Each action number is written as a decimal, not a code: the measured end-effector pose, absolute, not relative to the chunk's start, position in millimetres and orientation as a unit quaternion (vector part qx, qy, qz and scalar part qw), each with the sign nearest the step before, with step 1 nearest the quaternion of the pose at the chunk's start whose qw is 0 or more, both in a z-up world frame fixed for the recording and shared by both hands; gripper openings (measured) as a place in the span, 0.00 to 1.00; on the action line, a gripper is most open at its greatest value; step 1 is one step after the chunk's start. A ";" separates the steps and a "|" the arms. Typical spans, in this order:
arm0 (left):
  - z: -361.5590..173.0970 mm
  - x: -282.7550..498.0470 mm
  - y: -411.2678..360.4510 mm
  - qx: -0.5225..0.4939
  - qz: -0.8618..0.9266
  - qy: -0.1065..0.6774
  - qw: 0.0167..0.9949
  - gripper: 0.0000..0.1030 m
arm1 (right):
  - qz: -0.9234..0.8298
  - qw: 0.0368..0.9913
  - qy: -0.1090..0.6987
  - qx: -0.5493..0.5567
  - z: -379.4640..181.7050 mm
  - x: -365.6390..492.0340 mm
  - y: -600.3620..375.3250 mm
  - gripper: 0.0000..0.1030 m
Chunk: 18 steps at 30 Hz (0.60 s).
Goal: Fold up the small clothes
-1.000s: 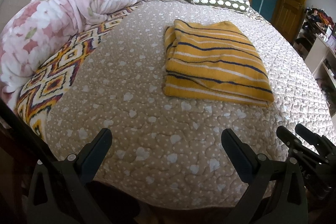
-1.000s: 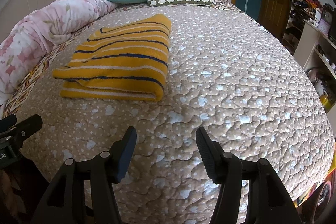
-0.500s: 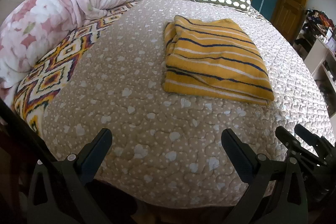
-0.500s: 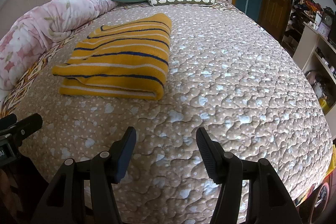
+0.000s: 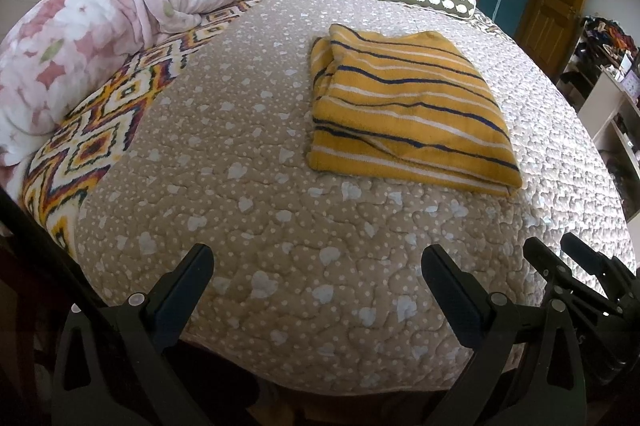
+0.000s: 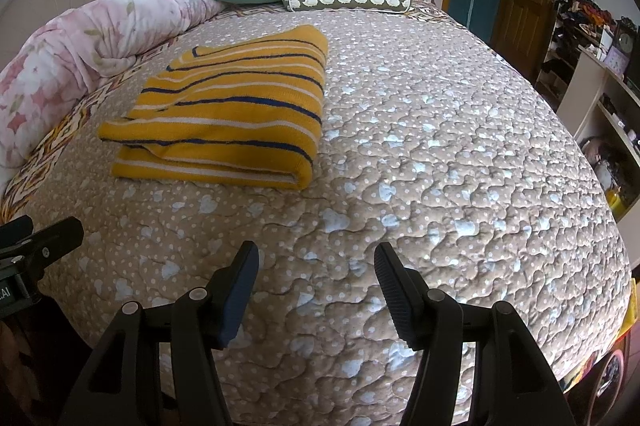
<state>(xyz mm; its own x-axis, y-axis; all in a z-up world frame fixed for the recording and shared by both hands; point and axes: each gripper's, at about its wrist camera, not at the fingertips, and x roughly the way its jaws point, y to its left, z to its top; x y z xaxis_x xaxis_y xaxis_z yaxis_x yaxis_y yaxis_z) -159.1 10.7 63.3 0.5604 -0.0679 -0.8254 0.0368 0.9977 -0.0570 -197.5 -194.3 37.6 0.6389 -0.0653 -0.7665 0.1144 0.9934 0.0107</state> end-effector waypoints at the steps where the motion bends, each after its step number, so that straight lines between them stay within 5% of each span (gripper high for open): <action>1: 63.0 -158.9 10.9 -0.017 -0.030 0.468 0.883 1.00 | -0.050 0.905 0.422 0.029 37.4 -197.5 -194.9 0.63; 18: 57.3 -155.0 14.0 -0.023 -0.033 0.479 0.877 1.00 | -0.050 0.905 0.422 0.028 37.1 -197.0 -195.9 0.65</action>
<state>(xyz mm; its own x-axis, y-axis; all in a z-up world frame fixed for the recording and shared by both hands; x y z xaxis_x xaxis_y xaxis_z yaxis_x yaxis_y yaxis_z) -155.0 14.0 57.3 0.5387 -0.0805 -0.8387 0.0363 0.9967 -0.0724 -197.0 -195.9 37.1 0.6386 -0.0670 -0.7666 0.1143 0.9934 0.0083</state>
